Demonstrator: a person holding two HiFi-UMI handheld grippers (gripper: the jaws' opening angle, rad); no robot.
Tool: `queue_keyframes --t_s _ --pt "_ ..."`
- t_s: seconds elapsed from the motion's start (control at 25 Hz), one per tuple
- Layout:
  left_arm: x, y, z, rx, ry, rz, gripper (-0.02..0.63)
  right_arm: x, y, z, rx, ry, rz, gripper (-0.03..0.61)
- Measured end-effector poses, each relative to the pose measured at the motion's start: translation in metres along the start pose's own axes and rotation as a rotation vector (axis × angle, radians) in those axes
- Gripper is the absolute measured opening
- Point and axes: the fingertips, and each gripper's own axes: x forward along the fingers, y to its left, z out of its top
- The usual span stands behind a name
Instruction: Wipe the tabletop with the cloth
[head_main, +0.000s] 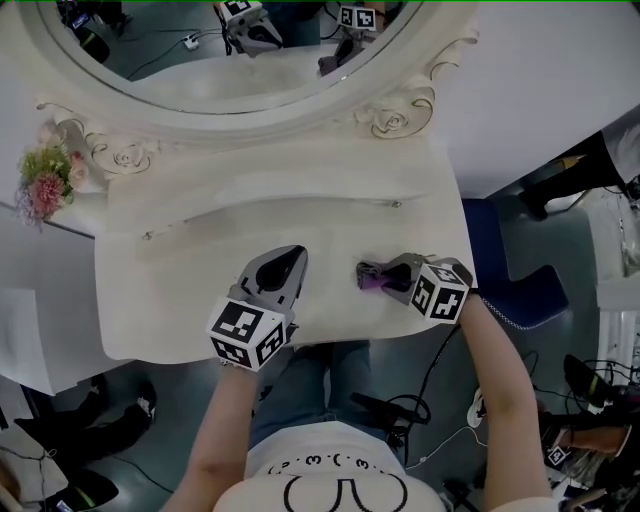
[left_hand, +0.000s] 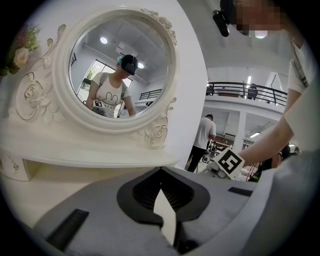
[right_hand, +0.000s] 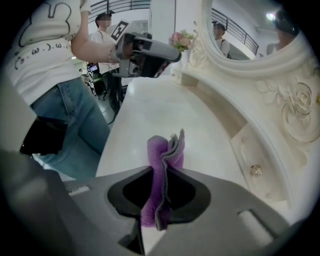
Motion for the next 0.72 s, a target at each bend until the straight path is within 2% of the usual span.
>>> queue_keyframes --t_s 0.2,0.48,0.64,0.72 --pt "0.0 -0.003 0.001 -0.01 -0.015 -0.009 -0.002 -0.002 0.058 0.0 0.018 0.013 0.146 0.067" --pt "-0.005 -0.005 0.006 -0.014 -0.029 -0.021 -0.002 -0.005 0.115 0.002 0.08 0.038 0.324 0.067" --pt "-0.01 0.001 0.005 -0.018 -0.028 -0.012 -0.002 -0.013 0.126 0.011 0.04 0.063 0.377 0.071" --pt "-0.012 0.006 0.003 -0.023 -0.025 -0.003 -0.002 -0.019 0.116 0.027 0.025 0.032 0.351 0.072"
